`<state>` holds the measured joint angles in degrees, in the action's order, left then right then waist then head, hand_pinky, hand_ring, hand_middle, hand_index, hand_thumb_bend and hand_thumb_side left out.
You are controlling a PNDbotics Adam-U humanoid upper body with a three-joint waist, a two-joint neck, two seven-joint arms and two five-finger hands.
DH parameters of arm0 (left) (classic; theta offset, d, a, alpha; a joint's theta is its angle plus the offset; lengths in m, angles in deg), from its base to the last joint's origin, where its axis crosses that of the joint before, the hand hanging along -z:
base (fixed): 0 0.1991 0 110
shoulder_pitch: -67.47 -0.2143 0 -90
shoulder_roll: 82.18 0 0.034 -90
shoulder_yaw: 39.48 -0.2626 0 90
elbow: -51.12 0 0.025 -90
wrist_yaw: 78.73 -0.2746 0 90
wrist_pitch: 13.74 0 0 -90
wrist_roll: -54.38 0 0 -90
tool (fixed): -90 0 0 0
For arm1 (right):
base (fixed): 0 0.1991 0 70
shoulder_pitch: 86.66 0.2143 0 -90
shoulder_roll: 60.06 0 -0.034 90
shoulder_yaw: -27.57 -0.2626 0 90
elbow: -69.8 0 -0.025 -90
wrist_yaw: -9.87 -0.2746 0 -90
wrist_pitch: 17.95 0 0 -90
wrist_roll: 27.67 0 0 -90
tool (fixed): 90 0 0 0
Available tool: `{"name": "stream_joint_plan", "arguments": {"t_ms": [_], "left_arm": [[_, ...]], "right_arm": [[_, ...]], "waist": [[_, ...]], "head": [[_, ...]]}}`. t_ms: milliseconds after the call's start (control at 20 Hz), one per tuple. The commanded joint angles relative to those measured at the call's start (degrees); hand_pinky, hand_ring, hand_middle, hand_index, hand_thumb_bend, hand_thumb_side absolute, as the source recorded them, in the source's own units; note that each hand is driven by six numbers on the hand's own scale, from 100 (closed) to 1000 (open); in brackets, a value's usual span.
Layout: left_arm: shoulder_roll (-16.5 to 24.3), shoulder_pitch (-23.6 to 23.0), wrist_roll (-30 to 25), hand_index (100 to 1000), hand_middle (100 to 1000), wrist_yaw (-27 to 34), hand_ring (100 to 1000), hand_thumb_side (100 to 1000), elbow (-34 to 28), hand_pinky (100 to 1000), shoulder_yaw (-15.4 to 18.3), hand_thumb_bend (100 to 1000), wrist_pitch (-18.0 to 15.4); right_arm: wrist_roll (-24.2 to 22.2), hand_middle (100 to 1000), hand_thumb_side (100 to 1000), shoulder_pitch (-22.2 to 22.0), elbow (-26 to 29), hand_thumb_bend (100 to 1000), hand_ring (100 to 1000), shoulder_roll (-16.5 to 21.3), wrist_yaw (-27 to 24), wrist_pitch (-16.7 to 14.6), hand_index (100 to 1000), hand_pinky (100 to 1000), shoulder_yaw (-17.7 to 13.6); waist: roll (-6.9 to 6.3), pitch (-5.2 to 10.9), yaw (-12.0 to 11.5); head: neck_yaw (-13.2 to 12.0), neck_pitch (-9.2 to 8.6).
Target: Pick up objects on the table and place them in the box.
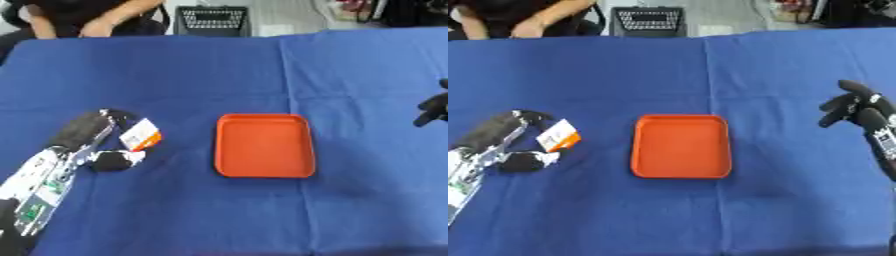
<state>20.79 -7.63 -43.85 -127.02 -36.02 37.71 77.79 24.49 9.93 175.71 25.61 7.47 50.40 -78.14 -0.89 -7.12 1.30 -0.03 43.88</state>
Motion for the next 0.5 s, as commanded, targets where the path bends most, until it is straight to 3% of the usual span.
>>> {"name": "stream_joint_plan", "arguments": {"t_ms": [50, 500], "left_arm": [[1.0, 0.6, -0.3, 867, 626, -0.4, 764, 648, -0.7, 865, 0.6, 650, -0.3], [0.8, 1.8, -0.4, 859, 617, -1.8, 759, 581, 0.5, 852, 0.0, 609, -0.2]], "right_arm": [[-0.1, 659, 938, 0.1, 0.7, 100, 569, 0.9, 0.1, -0.1, 939, 580, -0.2], [-0.1, 659, 937, 0.0, 0.7, 100, 569, 0.9, 0.1, -0.1, 940, 580, -0.1]], "waist": [[-0.01, 0.61, 0.0], [-0.03, 0.62, 0.1]], "head": [[0.0, -0.19], [0.0, -0.16]]}}
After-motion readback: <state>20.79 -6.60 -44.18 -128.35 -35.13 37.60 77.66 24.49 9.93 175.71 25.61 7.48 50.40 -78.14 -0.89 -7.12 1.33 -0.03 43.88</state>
